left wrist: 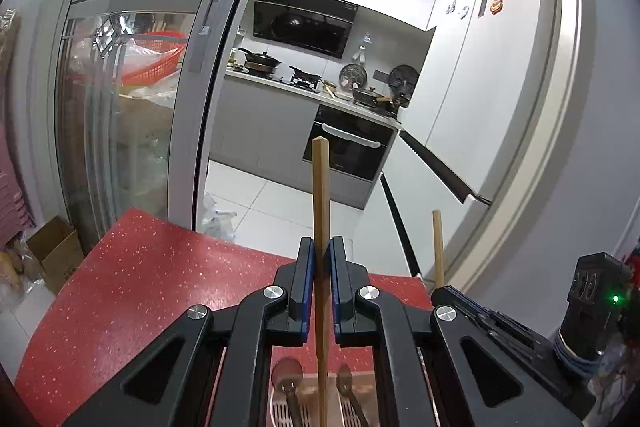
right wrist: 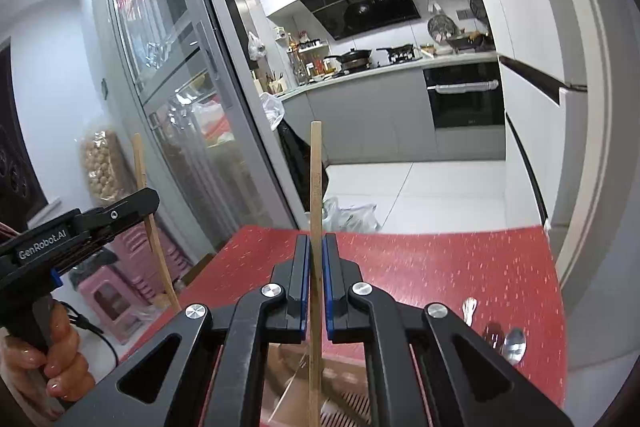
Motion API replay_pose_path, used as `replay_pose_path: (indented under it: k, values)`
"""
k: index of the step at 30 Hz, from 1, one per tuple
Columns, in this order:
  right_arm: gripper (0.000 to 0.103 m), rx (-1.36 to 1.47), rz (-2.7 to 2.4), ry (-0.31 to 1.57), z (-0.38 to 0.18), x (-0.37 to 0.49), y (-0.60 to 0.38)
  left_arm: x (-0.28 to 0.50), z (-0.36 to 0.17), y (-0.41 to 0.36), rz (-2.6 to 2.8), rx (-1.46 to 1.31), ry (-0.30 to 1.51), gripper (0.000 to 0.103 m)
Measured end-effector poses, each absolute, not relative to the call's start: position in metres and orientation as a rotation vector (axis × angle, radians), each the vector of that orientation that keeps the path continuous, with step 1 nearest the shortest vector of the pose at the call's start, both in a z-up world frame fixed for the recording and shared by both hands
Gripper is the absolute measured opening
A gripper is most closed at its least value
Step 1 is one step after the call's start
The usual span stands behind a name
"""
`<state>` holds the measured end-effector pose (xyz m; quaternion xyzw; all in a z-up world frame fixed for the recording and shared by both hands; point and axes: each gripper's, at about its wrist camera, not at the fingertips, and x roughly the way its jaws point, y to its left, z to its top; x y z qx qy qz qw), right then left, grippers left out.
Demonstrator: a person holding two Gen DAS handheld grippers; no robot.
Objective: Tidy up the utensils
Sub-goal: 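Lift both chopsticks upright and carry them over the beige holder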
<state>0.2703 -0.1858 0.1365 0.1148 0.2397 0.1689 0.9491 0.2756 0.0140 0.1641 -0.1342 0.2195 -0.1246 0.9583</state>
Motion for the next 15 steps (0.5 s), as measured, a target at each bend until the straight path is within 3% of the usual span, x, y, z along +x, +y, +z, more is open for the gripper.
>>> replay_pose_path:
  k: [15]
  values:
    - [0.007, 0.133, 0.341, 0.475, 0.099, 0.31, -0.166, 0.302, 0.114, 0.007, -0.205, -0.263, 0.456, 0.032]
